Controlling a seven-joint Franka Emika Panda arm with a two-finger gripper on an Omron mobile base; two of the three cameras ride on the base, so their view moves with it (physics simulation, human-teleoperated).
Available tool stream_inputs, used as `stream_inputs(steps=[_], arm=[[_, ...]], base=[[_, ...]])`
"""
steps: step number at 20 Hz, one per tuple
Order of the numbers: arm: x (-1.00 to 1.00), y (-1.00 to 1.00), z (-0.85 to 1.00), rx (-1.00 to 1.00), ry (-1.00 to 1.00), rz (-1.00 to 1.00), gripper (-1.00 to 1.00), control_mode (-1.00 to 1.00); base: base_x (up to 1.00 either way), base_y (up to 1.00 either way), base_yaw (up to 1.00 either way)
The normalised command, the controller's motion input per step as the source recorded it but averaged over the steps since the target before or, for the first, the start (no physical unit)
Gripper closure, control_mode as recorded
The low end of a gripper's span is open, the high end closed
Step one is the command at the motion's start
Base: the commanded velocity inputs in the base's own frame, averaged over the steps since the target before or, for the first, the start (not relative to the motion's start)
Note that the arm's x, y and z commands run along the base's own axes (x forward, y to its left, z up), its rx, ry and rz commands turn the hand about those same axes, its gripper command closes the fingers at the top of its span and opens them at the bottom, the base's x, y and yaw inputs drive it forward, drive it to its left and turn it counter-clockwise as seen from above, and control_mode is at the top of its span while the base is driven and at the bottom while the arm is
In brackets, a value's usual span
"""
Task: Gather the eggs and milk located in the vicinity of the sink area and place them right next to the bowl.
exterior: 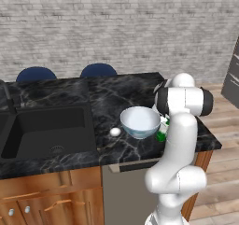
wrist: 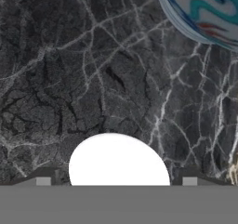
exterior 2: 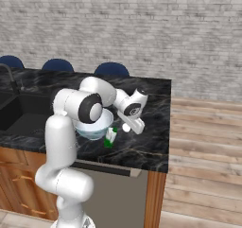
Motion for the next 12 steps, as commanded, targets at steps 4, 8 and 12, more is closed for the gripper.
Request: stream_inputs(steps=[4, 8, 12], arm=[[0.00, 0.01, -0.04, 0.00, 0.02, 0.00, 1.00, -1.00], [-0.02, 0.00, 0.00, 0.00, 0.00, 0.00, 1.00, -1.00], [0.00, 0.00, 0.00, 0.00, 0.00, 0.00, 1.00, -1.00]], base=[[0.00, 0.00, 0.00], [0.00, 0.00, 0.00], [0.00, 0.00, 0.00]])
